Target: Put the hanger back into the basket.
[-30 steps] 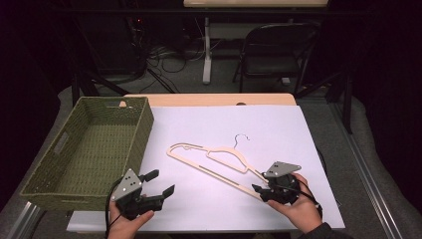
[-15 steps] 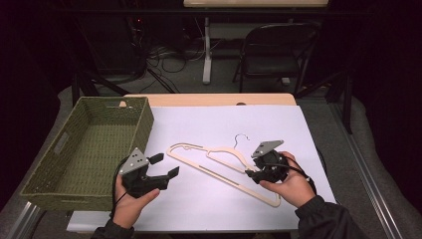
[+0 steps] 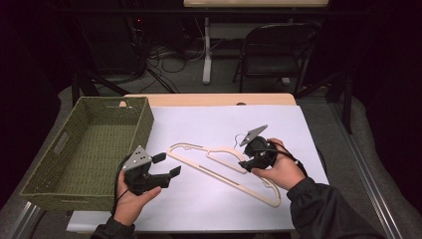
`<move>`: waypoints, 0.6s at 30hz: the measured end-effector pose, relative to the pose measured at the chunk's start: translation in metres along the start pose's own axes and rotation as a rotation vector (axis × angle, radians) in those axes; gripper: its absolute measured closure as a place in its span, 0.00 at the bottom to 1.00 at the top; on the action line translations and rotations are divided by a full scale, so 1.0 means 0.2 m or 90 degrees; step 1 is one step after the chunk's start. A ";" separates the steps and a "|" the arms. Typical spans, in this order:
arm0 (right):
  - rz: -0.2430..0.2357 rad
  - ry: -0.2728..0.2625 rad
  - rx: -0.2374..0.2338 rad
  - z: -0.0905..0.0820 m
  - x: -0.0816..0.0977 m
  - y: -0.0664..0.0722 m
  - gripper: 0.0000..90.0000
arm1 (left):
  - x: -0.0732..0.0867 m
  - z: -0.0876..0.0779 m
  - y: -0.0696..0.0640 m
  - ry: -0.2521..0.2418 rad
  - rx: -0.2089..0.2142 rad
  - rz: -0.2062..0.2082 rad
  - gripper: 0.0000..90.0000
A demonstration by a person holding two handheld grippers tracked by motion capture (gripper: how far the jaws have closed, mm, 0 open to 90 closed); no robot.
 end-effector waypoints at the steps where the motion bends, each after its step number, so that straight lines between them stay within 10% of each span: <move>1: 0.002 -0.007 -0.009 0.00 -0.02 0.00 0.61 | 0.00 -0.01 0.00 -0.001 -0.001 0.000 0.30; 10: 0.008 -0.006 -0.025 0.00 -0.17 -0.07 0.61 | 0.00 -0.03 -0.01 -0.002 0.001 0.004 0.30; 18: 0.007 0.076 -0.072 0.11 -0.21 -0.08 0.63 | -0.01 -0.04 0.01 -0.004 -0.003 0.000 0.30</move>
Point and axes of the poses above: each handheld gripper's, and its own axes: z roughly forward along the jaws, x roughly out of its underside, y roughly to its left, the point moved 5 cm from there along z, roughly forward along the jaws, and after that the axes turned 3 degrees about x, right-handed, at the moved point
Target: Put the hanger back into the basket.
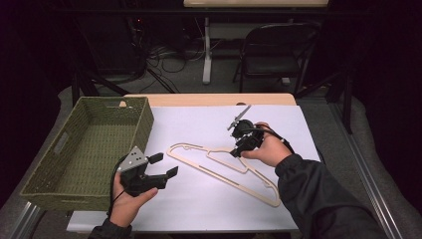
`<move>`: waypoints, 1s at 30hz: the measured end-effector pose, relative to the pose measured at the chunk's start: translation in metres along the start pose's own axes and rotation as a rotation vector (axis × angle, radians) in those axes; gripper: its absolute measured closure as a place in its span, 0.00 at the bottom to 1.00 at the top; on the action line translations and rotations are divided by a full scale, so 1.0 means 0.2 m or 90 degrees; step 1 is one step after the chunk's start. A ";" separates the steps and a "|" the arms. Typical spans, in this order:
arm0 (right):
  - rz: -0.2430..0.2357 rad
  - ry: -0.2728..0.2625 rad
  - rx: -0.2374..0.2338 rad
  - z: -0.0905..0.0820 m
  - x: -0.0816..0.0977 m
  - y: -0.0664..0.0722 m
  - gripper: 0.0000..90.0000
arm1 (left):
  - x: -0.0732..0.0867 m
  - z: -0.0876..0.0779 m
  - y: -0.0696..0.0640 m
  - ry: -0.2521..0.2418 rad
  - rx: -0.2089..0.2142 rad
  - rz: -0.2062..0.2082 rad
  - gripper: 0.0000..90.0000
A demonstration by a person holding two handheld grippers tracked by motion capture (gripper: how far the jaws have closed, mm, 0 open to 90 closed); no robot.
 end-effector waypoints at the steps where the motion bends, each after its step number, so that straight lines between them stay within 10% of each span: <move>1: -0.002 0.007 -0.004 0.02 0.00 0.00 0.63 | 0.00 0.00 0.00 -0.001 0.000 -0.002 0.30; 13: -0.033 0.076 -0.010 0.26 -0.03 0.01 0.65 | 0.01 0.00 0.01 -0.002 0.000 -0.004 0.30; 30: -0.069 0.143 -0.018 0.35 -0.01 0.03 0.66 | 0.01 0.00 0.02 -0.001 -0.002 -0.004 0.30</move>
Point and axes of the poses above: each handheld gripper's, and its own axes: z roughly forward along the jaws, x roughly out of its underside, y roughly to its left, the point moved 5 cm from there along z, roughly forward along the jaws, and after that the axes turned 3 degrees about x, right-handed, at the moved point
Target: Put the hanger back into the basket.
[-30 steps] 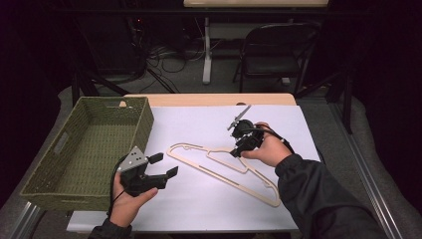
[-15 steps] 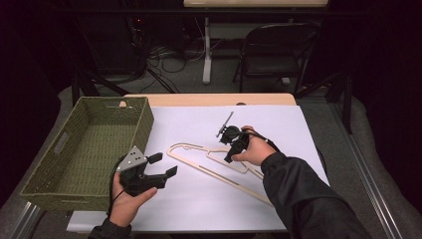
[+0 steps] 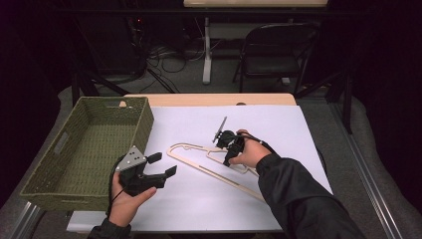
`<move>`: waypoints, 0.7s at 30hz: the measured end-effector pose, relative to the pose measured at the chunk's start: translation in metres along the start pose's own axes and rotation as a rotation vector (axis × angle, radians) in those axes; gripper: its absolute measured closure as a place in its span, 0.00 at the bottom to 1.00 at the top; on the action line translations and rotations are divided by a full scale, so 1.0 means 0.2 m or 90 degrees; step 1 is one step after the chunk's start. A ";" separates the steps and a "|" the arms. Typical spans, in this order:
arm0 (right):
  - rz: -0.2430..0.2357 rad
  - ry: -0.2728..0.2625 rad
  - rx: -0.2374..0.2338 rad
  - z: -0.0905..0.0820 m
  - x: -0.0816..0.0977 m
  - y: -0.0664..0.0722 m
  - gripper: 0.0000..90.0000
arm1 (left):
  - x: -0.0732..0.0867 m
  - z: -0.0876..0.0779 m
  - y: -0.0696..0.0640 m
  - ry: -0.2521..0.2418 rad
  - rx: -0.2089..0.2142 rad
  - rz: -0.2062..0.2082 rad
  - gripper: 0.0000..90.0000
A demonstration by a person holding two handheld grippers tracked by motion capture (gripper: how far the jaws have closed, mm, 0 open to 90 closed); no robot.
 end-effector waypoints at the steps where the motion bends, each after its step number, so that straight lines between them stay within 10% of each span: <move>1: 0.004 -0.001 0.000 0.01 0.00 0.00 0.66 | 0.00 0.00 0.00 0.000 0.000 -0.001 0.30; 21: -0.012 0.056 0.000 0.09 0.03 0.01 0.63 | 0.02 0.02 0.00 0.006 0.002 -0.005 0.30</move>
Point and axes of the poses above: each handheld gripper's, and its own axes: z roughly forward along the jaws, x roughly out of its underside, y roughly to its left, the point moved 5 cm from there along z, roughly forward along the jaws, and after that the axes turned 3 degrees about x, right-handed, at the moved point
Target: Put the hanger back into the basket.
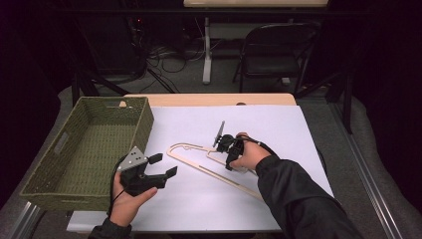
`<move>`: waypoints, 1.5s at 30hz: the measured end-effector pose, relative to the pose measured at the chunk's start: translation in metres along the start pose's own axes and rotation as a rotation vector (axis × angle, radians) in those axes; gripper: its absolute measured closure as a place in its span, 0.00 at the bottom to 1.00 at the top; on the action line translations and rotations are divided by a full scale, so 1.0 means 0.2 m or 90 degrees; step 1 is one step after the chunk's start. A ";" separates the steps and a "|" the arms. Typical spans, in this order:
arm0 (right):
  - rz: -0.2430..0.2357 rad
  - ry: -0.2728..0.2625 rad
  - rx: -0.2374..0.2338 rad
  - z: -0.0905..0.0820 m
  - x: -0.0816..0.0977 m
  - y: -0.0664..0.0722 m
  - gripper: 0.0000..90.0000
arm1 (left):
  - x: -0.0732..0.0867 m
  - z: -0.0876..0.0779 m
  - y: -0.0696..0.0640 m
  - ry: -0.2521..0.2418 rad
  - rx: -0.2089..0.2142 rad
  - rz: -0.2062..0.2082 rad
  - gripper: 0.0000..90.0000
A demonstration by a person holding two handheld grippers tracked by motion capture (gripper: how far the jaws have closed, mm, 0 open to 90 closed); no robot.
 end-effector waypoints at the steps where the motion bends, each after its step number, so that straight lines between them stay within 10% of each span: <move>1: -0.004 0.006 0.001 0.01 0.00 0.01 0.63 | 0.00 0.00 0.00 0.001 0.000 0.000 0.30; 21: -0.019 0.029 0.014 0.04 0.00 0.01 0.74 | 0.01 0.01 0.00 0.009 0.002 0.001 0.30; 29: -0.017 0.033 0.017 0.05 0.00 0.02 0.93 | 0.01 0.01 0.00 0.009 0.003 0.000 0.30; 45: -0.004 0.033 0.005 0.04 0.01 0.01 0.95 | 0.01 0.01 0.00 0.008 -0.001 0.000 0.30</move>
Point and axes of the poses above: each handheld gripper's, and its own axes: z roughly forward along the jaws, x roughly out of its underside, y roughly to its left, the point moved 5 cm from there along z, roughly forward along the jaws, and after that the axes turned 3 degrees about x, right-handed, at the moved point
